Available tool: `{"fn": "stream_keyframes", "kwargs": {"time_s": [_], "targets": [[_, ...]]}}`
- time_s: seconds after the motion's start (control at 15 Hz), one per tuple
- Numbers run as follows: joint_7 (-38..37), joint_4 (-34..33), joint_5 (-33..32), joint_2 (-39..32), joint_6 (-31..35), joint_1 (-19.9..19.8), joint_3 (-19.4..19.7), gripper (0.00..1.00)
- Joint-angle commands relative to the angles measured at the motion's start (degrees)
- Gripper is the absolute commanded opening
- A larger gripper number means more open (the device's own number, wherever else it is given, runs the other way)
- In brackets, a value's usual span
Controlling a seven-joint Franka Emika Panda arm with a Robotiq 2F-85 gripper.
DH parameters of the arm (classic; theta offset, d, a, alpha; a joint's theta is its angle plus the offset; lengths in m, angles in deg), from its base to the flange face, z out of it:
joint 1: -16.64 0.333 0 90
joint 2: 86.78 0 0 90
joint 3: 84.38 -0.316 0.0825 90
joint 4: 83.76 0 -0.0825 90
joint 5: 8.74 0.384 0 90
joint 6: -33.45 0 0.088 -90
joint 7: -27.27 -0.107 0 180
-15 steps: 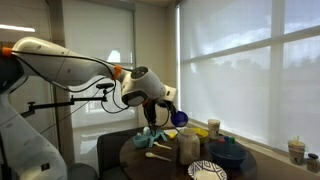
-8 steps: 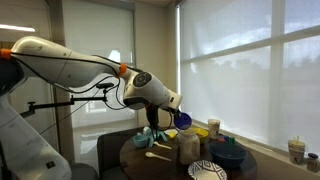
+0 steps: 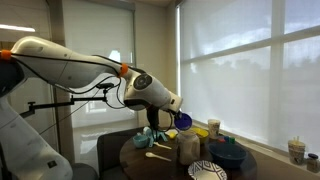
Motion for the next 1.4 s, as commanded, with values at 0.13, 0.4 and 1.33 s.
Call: {"fn": "stream_keyframes", "kwargs": {"time_s": [0.13, 0.4, 1.33], "targets": [[2.52, -0.35, 9.69, 3.72, -0.72, 5.93, 5.77, 0.01], [4.04, -0.26, 14.36, 6.27, -1.36, 8.89, 9.28, 0.01], [16.64, 0.15, 30.98, 13.35, -1.45, 17.62, 21.02, 0.01]]}}
